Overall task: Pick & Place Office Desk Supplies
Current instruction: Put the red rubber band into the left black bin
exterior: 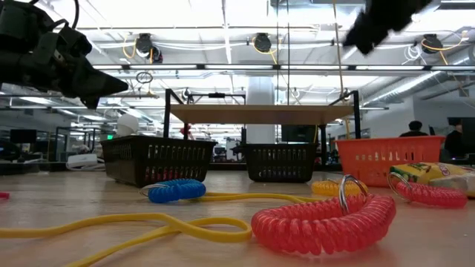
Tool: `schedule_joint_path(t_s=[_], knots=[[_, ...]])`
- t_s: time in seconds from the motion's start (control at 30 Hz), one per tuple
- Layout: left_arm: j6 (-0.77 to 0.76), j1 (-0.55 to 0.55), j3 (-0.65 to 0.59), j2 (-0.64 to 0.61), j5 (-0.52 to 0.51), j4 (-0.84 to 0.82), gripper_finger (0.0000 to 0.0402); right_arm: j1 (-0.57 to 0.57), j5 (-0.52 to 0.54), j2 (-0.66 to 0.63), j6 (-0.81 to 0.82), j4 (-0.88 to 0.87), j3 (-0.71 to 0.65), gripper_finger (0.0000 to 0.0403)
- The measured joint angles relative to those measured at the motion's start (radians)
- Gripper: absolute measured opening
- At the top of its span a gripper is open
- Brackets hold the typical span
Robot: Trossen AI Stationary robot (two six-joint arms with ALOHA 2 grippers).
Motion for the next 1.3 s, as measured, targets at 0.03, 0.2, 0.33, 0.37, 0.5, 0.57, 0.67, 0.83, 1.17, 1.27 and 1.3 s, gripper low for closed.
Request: schedule_joint_path(t_s=[0.03, 0.2, 0.33, 0.37, 0.5, 0.57, 0.67, 0.83, 1.17, 1.27, 1.3], knots=[[0.000, 0.000, 0.000, 0.000, -0.011, 0.000, 0.0017, 0.000, -0.019, -0.033, -0.027, 0.045, -0.008, 0.0000], [0.000, 0.000, 0.000, 0.000, -0.034, -0.002, 0.0017, 0.000, -0.087, -0.191, -0.107, 0.243, -0.094, 0.0000], [-0.002, 0.000, 0.000, 0.000, -0.034, -0.003, 0.0017, 0.000, -0.049, -0.323, -0.116, 0.285, -0.173, 0.0000], [-0.002, 0.000, 0.000, 0.000, -0.034, -0.003, 0.0017, 0.000, -0.035, -0.355, -0.115, 0.301, -0.197, 0.0000], [-0.001, 0.000, 0.000, 0.000, -0.034, -0.004, 0.0017, 0.000, -0.030, -0.485, -0.116, 0.380, -0.304, 0.0000], [-0.001, 0.000, 0.000, 0.000, -0.034, -0.004, 0.0017, 0.000, -0.031, -0.539, -0.116, 0.398, -0.348, 0.0000], [0.003, 0.000, 0.000, 0.000, -0.034, -0.004, 0.0017, 0.000, -0.031, -0.608, -0.116, 0.403, -0.399, 0.0000], [0.006, 0.000, 0.000, 0.000, -0.034, -0.006, 0.0017, 0.000, -0.031, -0.697, -0.115, 0.446, -0.491, 0.0000], [0.008, 0.000, 0.000, 0.000, -0.078, -0.020, 0.0017, -0.001, 0.022, -0.770, -0.159, 0.745, -0.746, 0.0000], [0.008, 0.000, 0.000, 0.000, -0.078, -0.020, 0.0017, -0.001, 0.026, -0.773, -0.145, 0.820, -0.787, 0.0000], [0.008, 0.000, 0.000, 0.000, -0.078, -0.021, 0.0017, -0.001, 0.026, -0.776, -0.137, 0.819, -0.796, 0.0000]])
